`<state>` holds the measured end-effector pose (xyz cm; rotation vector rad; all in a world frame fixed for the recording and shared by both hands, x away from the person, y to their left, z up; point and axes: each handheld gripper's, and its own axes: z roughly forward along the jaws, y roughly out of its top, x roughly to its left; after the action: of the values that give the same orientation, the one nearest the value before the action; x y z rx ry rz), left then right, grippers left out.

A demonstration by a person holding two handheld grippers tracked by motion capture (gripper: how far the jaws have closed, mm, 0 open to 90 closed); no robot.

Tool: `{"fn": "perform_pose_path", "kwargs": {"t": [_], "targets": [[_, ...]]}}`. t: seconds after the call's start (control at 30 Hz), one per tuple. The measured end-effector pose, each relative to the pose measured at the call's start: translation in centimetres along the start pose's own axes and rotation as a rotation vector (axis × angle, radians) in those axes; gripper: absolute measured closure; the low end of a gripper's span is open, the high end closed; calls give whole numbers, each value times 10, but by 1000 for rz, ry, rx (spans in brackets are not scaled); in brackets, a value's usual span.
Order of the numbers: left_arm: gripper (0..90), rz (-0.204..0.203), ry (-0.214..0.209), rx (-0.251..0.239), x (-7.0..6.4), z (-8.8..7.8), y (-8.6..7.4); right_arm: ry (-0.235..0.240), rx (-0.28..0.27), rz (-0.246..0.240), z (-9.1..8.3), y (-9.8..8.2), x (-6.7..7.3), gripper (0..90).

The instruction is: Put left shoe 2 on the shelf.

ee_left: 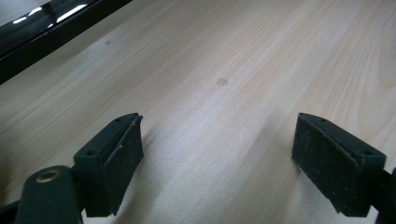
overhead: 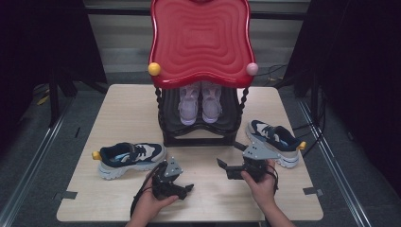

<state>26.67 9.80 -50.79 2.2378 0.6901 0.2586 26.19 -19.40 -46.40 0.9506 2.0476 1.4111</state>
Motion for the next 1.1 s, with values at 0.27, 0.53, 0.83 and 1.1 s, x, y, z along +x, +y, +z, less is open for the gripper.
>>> {"fn": "perform_pose_path", "kwargs": {"t": [0.27, 0.53, 0.83, 1.1], "targets": [[159, 0, 0, 0, 0, 0, 0, 24, 44, -20, -3, -9, -4, 132], [159, 1, 2, 2, 0, 0, 0, 44, 111, -21, -6, -23, -9, 132], [159, 0, 2, 2, 0, 0, 0, 77, 209, -17, -7, -40, -15, 133], [159, 0, 2, 2, 0, 0, 0, 114, 297, -30, -5, -48, -19, 133]]}}
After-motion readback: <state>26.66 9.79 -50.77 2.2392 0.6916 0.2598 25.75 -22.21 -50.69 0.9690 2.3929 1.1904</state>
